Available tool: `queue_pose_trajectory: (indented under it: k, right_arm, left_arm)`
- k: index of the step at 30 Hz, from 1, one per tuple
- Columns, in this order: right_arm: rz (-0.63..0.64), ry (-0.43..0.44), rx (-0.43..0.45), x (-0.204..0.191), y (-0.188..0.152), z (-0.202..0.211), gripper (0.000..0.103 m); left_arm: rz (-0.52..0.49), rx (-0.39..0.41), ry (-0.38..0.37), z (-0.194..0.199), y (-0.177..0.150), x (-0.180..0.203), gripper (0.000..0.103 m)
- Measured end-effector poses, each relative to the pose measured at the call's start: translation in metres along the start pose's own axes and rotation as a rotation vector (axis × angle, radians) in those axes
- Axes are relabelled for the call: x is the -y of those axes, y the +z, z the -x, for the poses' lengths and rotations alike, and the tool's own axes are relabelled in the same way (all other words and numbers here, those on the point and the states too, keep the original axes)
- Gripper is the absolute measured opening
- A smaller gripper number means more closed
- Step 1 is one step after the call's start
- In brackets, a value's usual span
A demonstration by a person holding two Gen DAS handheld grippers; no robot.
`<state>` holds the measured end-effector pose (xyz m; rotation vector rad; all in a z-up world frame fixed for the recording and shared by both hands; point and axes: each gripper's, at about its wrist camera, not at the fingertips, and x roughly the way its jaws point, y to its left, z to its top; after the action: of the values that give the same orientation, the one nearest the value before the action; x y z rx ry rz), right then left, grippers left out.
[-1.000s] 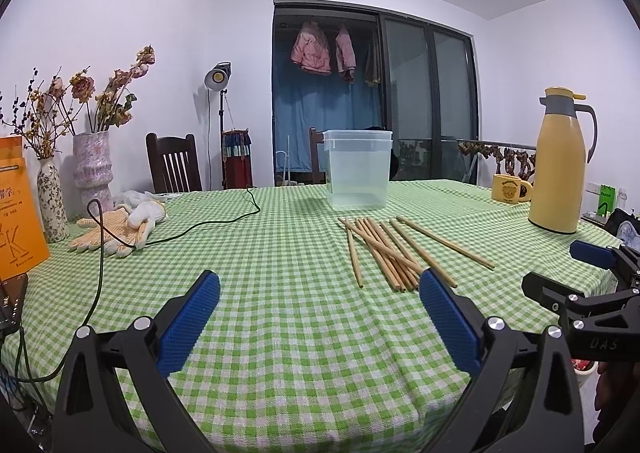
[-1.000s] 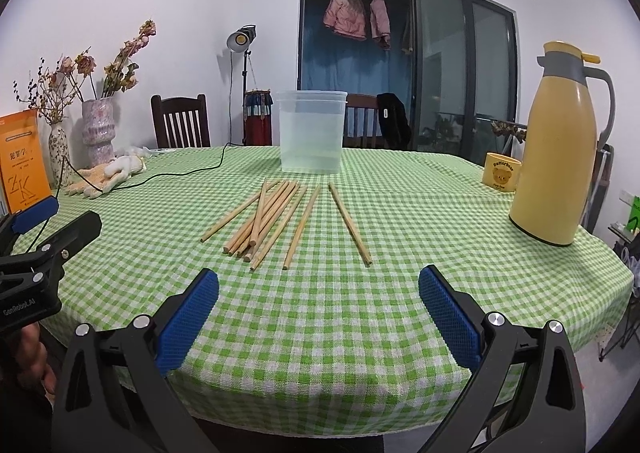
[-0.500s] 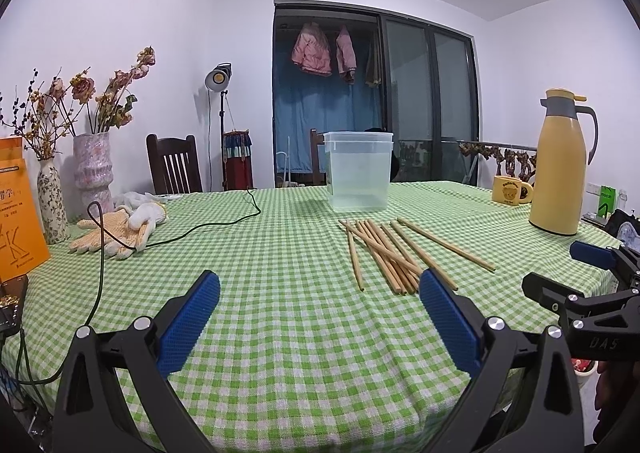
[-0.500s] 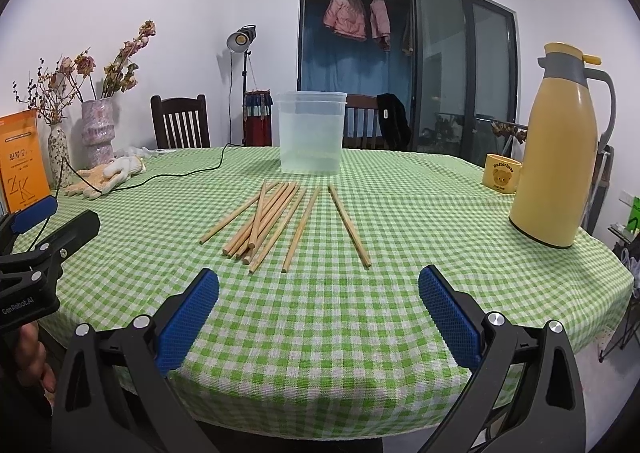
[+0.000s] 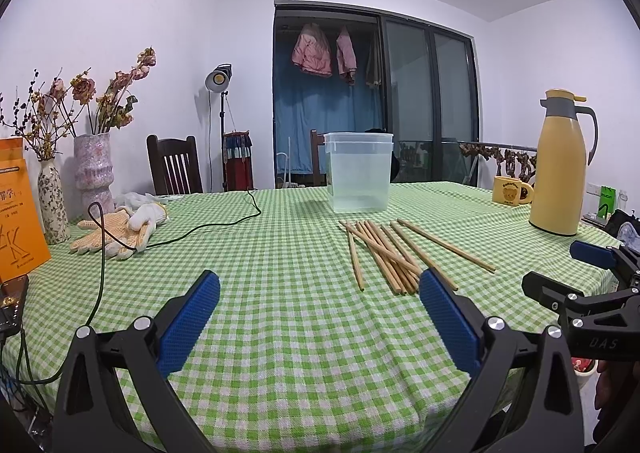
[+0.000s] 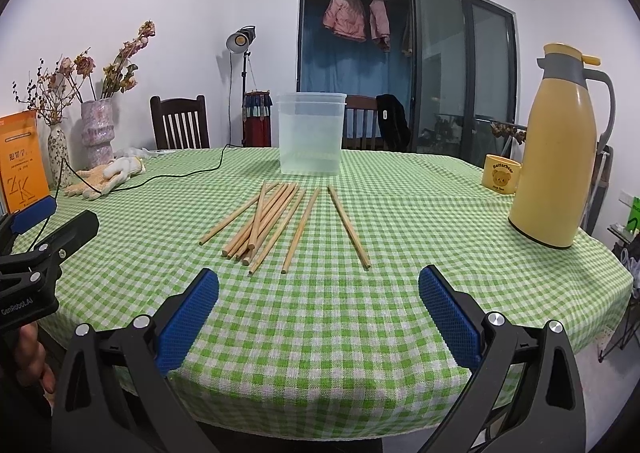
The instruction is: Organize utensils
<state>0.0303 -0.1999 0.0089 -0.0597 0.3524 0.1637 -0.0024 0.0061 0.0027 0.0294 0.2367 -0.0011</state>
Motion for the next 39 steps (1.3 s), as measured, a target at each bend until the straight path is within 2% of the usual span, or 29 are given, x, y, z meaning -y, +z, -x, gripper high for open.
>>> queue_pose_trajectory:
  k: [17,24,30,34,36,39]
  right_arm:
    - [-0.02,0.008,-0.008,0.005,-0.001,0.0,0.097]
    - [-0.009,-0.023,-0.006,0.012,0.005,-0.011,0.097]
    - [-0.051,-0.03,-0.091,0.033,0.021,-0.045,0.097]
    - [-0.063,-0.015,-0.161,0.043,0.032,-0.068,0.097]
    - [-0.08,0.008,-0.182,0.049,0.035,-0.078,0.097]
    - [-0.11,0.02,-0.207,0.057,0.037,-0.09,0.097]
  left_arm:
    - [0.006,-0.005,0.005,0.0,0.0,0.0,0.097]
    - [0.038,-0.009,-0.008,-0.012,0.01,-0.006,0.097]
    - [0.035,-0.066,-0.052,-0.042,0.021,-0.009,0.097]
    - [-0.013,-0.159,-0.047,-0.067,0.032,-0.009,0.097]
    - [0.02,-0.173,-0.071,-0.076,0.036,-0.014,0.097]
    - [0.133,-0.214,-0.137,-0.092,0.039,-0.028,0.097]
